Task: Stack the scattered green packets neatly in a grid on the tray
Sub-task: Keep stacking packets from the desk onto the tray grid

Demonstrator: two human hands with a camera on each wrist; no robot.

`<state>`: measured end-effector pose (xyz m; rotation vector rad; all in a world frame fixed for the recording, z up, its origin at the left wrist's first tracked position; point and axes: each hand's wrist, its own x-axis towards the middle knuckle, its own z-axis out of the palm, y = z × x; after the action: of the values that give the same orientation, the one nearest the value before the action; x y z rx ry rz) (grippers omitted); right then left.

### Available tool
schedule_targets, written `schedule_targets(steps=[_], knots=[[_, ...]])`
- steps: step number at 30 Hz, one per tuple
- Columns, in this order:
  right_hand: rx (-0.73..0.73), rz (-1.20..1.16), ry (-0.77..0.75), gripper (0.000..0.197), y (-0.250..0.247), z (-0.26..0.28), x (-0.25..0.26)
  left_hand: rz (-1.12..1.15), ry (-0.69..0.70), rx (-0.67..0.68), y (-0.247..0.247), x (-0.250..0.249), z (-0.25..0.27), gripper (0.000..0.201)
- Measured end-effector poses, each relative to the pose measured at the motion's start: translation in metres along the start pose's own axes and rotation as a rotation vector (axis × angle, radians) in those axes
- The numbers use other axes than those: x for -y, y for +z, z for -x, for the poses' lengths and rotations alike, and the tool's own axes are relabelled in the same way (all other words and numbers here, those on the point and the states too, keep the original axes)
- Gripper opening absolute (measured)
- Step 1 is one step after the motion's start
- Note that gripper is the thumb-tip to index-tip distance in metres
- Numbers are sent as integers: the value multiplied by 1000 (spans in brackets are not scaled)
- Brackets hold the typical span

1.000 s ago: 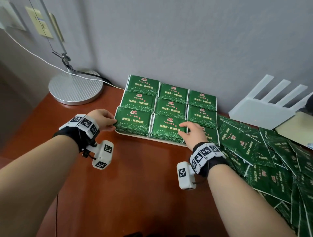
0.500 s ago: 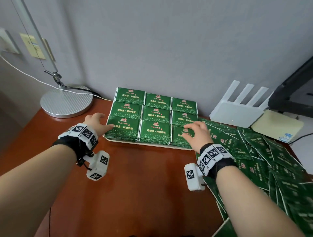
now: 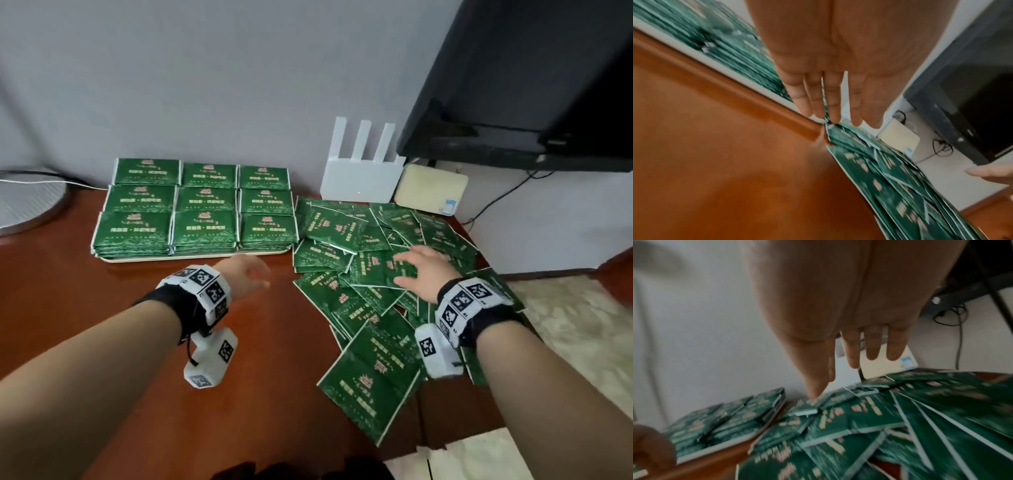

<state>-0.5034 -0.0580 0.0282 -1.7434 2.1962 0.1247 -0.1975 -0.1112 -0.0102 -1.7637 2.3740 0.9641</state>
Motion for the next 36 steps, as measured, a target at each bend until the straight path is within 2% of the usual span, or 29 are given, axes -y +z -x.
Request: schedule_targets(steps=[4,7,10,13,16,20,22,25,27,29,31,36], knots=[[159,-4,41,50,37,14,-58,27,-13,143,56,-52,-5,33],[192,17,57,59,63,13,-91,-43,-72,230,98,-82,-9,46],[136,23,115,72,78,8,-122,-131,-179,240,132,-108,-6,61],[141,4,141,80,88,2,-144,-189,-265,189,155,-128,1,66],[163,44,75,80,98,-1,-152,-191,-313,175,165,-140,6,59],[86,-34,-91,79,99,2,-155,-156,-375,200,163,-149,12,48],[40,-171,-61,74,92,0,-161,-102,-383,172,160,-150,15,39],[-66,-292,127,70,82,-7,-184,123,-404,69,149,-152,21,29],[-38,-290,251,75,77,-11,-204,263,-393,-27,139,-154,23,34],[60,-294,325,83,76,-13,-219,366,-381,-111,132,-158,23,37],[123,-279,347,89,76,-11,-225,472,-372,-176,130,-165,22,38],[23,-396,360,78,79,-3,-234,690,-349,-227,141,-180,19,53]])
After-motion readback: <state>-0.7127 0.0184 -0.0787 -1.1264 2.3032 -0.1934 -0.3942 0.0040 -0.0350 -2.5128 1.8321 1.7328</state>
